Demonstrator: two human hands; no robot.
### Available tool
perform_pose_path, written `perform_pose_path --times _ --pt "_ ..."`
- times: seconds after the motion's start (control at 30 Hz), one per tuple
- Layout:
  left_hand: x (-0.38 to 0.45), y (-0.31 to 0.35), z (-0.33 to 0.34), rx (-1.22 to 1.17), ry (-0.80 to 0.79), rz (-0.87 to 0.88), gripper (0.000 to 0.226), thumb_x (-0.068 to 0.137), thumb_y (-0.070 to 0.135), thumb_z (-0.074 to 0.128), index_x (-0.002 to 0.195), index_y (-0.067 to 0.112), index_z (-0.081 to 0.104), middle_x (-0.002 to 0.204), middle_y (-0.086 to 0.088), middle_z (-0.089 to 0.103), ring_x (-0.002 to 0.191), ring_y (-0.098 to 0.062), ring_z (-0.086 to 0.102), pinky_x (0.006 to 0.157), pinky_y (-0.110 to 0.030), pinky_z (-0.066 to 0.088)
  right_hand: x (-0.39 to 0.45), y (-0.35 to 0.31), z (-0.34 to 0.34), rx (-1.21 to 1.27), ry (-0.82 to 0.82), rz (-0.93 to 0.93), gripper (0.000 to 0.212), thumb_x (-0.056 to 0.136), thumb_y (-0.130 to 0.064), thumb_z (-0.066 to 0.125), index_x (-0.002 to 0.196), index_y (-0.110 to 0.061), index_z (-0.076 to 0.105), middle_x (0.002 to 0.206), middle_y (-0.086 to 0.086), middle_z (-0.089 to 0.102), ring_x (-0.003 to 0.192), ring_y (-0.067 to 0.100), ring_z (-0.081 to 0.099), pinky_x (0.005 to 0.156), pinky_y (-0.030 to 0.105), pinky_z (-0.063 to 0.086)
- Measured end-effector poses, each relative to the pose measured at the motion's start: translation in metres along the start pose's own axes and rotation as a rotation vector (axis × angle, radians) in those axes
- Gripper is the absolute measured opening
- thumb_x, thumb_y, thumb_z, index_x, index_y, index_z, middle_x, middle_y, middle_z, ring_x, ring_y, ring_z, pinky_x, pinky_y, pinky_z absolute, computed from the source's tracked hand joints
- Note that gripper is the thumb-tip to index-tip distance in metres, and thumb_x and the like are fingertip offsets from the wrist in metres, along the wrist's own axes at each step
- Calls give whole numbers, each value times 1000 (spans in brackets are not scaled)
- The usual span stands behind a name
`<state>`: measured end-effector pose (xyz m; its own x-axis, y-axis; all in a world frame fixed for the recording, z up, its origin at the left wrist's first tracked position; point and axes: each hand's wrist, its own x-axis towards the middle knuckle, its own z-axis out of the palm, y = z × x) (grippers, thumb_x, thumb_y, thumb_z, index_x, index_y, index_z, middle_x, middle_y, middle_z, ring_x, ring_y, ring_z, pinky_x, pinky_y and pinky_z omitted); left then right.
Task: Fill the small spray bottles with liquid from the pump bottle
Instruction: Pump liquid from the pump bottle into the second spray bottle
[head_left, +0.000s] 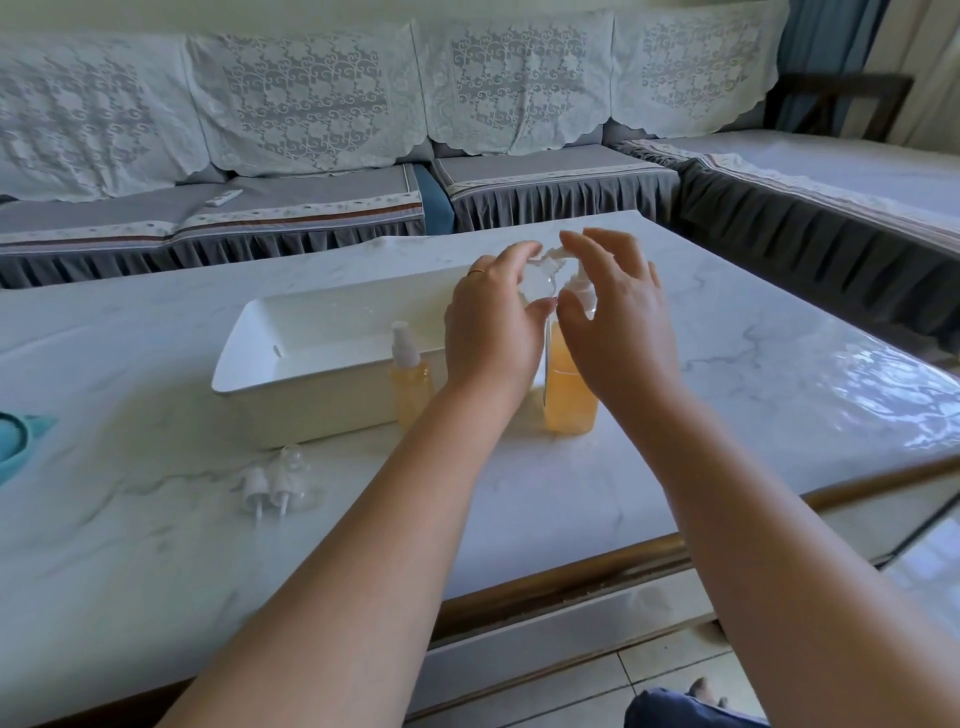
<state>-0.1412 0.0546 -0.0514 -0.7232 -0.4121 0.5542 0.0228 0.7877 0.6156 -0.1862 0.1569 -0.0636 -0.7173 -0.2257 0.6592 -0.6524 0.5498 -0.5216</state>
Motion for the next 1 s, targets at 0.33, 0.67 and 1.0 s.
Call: perform_pose_path --times 0.33,0.67,1.0 --pt "-1 -1 1 -27 3 -74 47 80 16 75 125 15 60 118 -3 64 110 -17 59 94 -28 47 -11 0 8 17 6 49 50 84 -22 53 133 -31 56 140 -6 47 118 24 51 97 38 39" --pt "2 3 -2 -83 -2 -121 41 84 24 72 122 26 59 107 3 64 101 -19 59 90 -42 49 26 0 -9 740 -15 449 29 100 -28 52 128 -26 60 122 -10 62 104 -1 58 77 15 44" --pt "4 -6 -3 -103 -60 -128 42 81 24 74 120 32 61 103 6 63 99 -19 58 91 -43 48 34 -2 9 786 -81 635 26 99 -24 50 117 -18 67 83 -7 66 72 8 57 61 21 45"
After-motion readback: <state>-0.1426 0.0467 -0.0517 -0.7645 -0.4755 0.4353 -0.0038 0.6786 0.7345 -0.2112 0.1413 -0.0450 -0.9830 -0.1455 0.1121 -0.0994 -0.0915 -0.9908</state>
